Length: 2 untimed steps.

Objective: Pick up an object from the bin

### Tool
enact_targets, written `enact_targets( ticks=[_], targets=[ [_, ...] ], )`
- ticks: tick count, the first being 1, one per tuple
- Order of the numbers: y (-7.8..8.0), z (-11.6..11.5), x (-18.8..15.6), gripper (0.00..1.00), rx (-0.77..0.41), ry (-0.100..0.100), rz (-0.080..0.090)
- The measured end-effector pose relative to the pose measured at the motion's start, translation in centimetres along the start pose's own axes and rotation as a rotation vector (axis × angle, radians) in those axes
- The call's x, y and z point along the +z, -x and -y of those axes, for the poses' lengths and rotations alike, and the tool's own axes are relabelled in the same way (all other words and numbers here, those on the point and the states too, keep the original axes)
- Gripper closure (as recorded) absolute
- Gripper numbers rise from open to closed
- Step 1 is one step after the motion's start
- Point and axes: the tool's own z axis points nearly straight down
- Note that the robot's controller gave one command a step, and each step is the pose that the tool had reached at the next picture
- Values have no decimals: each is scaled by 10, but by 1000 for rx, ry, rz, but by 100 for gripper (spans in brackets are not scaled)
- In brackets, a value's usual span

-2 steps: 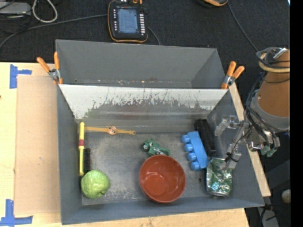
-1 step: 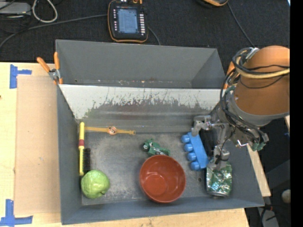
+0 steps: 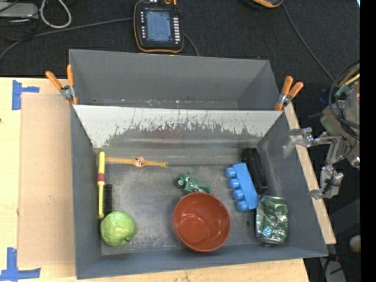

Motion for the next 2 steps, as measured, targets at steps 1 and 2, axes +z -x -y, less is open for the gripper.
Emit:
enact_targets(
  ticks=[1, 2],
  targets=[
    [16, -29, 24, 0, 306, 1, -4],
    [14, -29, 46, 0, 311, -2, 0]
  ],
)
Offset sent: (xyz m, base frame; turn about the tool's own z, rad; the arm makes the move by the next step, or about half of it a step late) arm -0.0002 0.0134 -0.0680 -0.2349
